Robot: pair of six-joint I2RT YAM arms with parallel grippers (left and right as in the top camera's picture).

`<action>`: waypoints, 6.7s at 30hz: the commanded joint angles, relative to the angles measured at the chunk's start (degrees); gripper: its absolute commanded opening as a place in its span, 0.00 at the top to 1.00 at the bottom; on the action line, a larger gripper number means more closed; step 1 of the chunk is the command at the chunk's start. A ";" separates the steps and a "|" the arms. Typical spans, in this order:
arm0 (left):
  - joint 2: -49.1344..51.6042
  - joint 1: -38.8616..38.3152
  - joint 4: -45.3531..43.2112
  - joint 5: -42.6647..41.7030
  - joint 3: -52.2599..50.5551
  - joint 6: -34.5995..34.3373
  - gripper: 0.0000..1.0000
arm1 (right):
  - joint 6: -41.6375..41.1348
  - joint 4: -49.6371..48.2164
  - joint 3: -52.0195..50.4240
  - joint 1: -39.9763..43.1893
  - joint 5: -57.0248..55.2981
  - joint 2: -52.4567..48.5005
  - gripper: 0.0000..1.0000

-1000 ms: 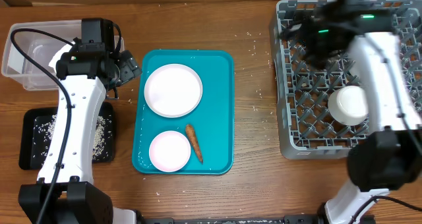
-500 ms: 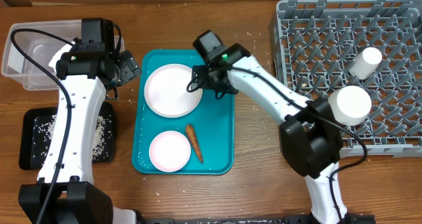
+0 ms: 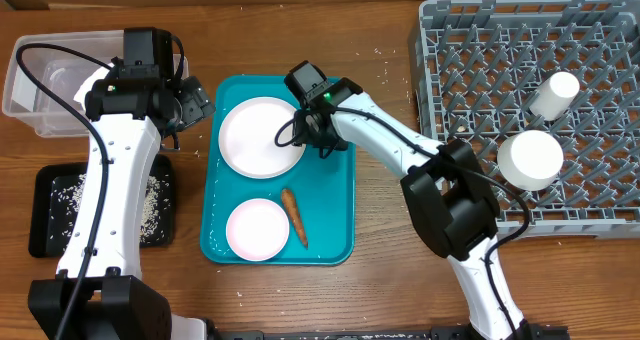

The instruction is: Sort waste into correct bins and load items into the dishwasher

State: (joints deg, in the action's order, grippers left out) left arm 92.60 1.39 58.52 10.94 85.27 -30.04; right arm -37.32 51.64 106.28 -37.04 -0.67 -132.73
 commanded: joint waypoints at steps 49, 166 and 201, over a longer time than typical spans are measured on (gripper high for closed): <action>-0.46 -0.02 -0.02 -0.42 1.05 -0.39 0.00 | -2.75 27.23 17.97 21.79 -31.43 20.24 0.96; -0.46 -0.02 -0.02 -0.42 1.05 -0.39 0.00 | -0.94 0.57 -16.70 -10.16 12.68 12.48 0.17; -0.46 -0.02 -0.02 -0.42 1.05 -0.39 0.00 | -3.96 0.04 -18.73 -4.39 10.40 12.17 0.60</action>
State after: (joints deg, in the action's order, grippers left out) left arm 92.60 1.39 58.57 10.92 85.27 -30.04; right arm -43.27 52.03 86.56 -43.97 6.98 -120.62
